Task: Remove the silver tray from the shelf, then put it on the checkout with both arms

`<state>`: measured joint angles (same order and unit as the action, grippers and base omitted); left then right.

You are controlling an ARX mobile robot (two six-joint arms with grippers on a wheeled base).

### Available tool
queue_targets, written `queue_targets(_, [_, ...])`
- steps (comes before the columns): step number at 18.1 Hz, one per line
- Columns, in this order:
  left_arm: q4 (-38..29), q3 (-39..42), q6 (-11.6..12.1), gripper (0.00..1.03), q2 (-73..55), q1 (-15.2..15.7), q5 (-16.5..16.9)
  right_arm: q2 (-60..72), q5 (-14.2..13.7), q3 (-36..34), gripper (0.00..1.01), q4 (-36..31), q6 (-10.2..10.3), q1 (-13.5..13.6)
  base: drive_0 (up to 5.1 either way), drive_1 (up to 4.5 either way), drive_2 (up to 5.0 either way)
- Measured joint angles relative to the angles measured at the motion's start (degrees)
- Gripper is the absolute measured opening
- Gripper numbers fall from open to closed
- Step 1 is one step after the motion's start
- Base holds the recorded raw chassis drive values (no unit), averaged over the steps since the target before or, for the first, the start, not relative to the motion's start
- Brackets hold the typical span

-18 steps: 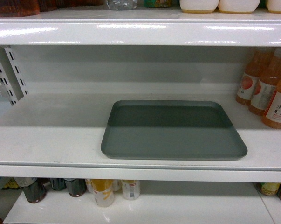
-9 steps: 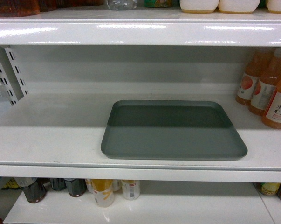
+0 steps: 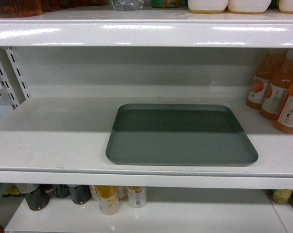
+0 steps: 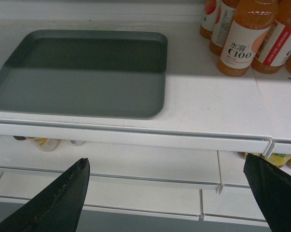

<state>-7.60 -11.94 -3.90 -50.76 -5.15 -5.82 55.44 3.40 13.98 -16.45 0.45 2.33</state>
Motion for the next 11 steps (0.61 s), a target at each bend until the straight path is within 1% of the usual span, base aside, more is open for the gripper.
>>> queue_targets(1, [-5.66,-2.36,0.07,0.98,-8.20,-0.44,0.98,6.86,0.13,2.19,0.98,-3.58,-0.04,0.37,0.0,0.00,0.0])
queue_targets(2, [-9.40,-5.20,0.02,0.98,-15.98,-1.46,1.03,13.09,0.26,4.76,0.98,-6.29,-0.02,0.79,0.0,0.00,0.0])
queue_targets(3, [-12.61,-8.28,-0.17,0.98,-23.61,-2.19,1.44,18.91,0.52,7.52,0.98,-8.28,0.20,1.11,0.0,0.00,0.0])
queue_targets(4, [-14.49,-11.50,-0.17,0.98,-30.36,-3.43,0.85,24.15,0.68,10.05,0.98,-9.73,0.20,1.53,0.0,0.00,0.0])
queue_targets(6, [-14.69,-18.67,-0.17,0.98,-41.83,-6.27,1.97,34.12,0.98,15.98,0.98,-10.60,0.44,1.88,0.0,0.00,0.0])
queue_targets(7, [-14.43,-22.58,-0.13,0.98,-46.58,-7.63,1.95,37.81,1.01,18.71,0.98,-10.91,0.50,1.88,0.0,0.00,0.0])
queue_targets(9, [-12.57,-30.53,-0.50,0.98,-54.07,-8.83,2.86,46.10,0.20,26.03,0.98,-10.75,0.46,1.73,0.0,0.00,0.0])
queue_targets(10, [-12.11,-33.90,-0.48,0.98,-57.29,-9.07,2.40,49.37,-0.11,29.24,0.98,-9.88,0.52,1.38,0.0,0.00,0.0])
queue_targets(11, [-10.21,-38.05,-0.63,0.98,-61.13,-8.85,2.40,53.11,-0.63,32.54,0.98,-9.55,0.52,1.33,0.0,0.00,0.0])
